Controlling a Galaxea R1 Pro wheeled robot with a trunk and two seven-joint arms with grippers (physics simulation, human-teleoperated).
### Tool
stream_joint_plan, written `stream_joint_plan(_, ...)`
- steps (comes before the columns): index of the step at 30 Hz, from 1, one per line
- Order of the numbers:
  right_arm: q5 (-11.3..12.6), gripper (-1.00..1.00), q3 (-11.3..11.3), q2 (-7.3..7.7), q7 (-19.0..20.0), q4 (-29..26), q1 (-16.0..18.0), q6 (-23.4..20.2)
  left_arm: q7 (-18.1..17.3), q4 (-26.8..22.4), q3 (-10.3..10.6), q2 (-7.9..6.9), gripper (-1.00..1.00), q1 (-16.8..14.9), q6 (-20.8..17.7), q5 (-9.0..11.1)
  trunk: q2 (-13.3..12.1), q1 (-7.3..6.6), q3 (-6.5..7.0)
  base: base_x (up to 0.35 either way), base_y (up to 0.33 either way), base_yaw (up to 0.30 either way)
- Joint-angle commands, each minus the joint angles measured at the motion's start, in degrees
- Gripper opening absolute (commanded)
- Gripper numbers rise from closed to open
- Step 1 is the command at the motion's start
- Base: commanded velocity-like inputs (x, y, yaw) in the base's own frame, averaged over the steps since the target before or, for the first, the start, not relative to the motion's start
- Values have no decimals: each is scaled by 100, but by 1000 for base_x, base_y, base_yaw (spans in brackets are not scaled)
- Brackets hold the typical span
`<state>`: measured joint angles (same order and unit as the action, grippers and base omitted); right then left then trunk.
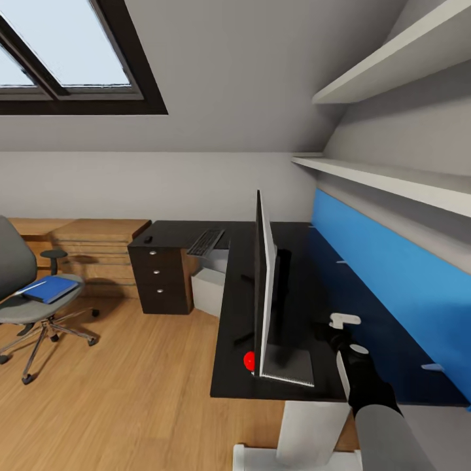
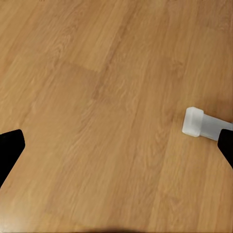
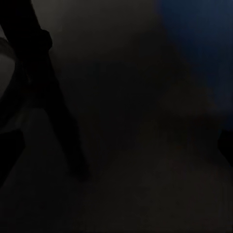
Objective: In the bedroom, organize the workspace by keeping the computer under the desk, ensuring the monitor is on the desk, placing the keyboard on the desk next to the monitor, placing the mouse on the desk next to the keyboard, moving the folder from the swivel chair onto the desk next to the mouse, stacking the notebook on top of the folder with the pen on top of the notebook, and positioning the swivel chair next to the desk.
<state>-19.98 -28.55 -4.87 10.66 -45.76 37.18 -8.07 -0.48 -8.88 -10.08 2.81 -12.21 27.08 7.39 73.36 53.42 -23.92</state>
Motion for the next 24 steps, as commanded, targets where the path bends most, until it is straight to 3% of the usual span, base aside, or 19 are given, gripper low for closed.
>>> stream_joint_plan(1,-61,100,-41,-5,58,-6,5,-27,-5,3,15,0,100,-5,17,52,4,0,-6,26,0,0)
stream_joint_plan(10,-64,100,-39,139,60,364,1,-66,-5,1,15,0,100,-7,24,52,4,0,-6,105,0,0)
stream_joint_plan(15,-59,100,19,-25,78,523,40,-228,19,0,7,163,100,26,12,72,4,0,-7,0,0,0)
stream_joint_plan(18,-59,100,20,-122,66,526,38,-220,12,0,7,166,100,26,17,68,4,0,-7,0,0,0)
stream_joint_plan(24,-62,100,19,-148,46,333,36,-77,-13,0,8,142,100,26,44,62,4,0,-7,0,0,0)
